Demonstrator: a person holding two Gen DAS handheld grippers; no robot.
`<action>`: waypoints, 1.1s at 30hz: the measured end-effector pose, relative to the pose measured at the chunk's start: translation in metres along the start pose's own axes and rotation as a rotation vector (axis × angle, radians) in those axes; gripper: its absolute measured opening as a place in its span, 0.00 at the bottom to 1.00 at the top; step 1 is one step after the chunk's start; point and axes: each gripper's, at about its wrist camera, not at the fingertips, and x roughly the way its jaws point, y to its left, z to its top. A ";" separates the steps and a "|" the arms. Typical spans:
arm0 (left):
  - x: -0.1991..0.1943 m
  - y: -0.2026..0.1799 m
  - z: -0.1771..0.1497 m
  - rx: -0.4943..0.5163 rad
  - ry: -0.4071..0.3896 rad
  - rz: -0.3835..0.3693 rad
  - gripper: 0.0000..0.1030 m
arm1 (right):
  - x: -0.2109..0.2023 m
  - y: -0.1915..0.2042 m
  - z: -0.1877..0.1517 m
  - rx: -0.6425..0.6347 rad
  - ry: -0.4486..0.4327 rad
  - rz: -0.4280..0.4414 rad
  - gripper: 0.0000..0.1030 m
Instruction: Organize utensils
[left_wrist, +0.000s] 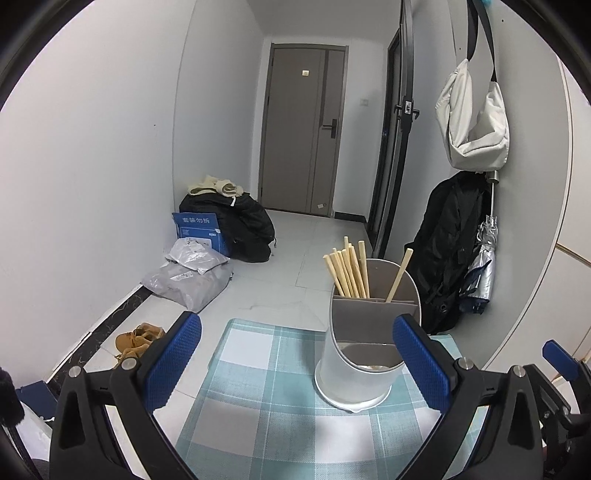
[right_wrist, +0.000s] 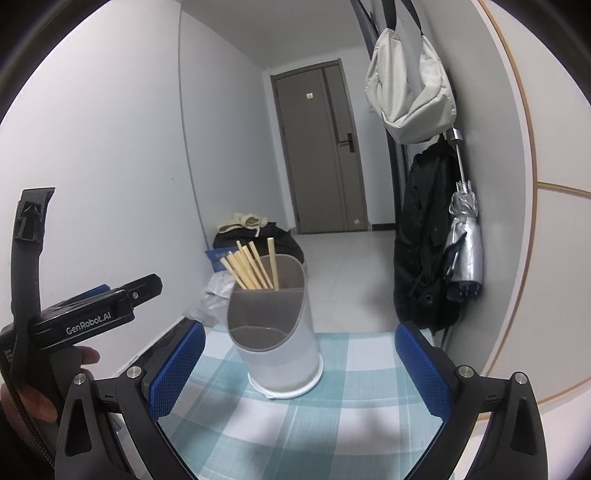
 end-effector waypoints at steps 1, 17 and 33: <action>0.001 0.000 0.000 0.003 0.002 0.000 0.99 | 0.000 -0.001 0.000 0.006 0.001 -0.001 1.00; 0.001 0.002 -0.001 -0.005 0.012 0.011 0.99 | -0.002 -0.001 0.000 0.022 -0.001 -0.006 1.00; -0.003 -0.005 -0.005 0.034 0.000 0.002 0.99 | -0.007 -0.001 0.000 0.007 -0.007 -0.018 1.00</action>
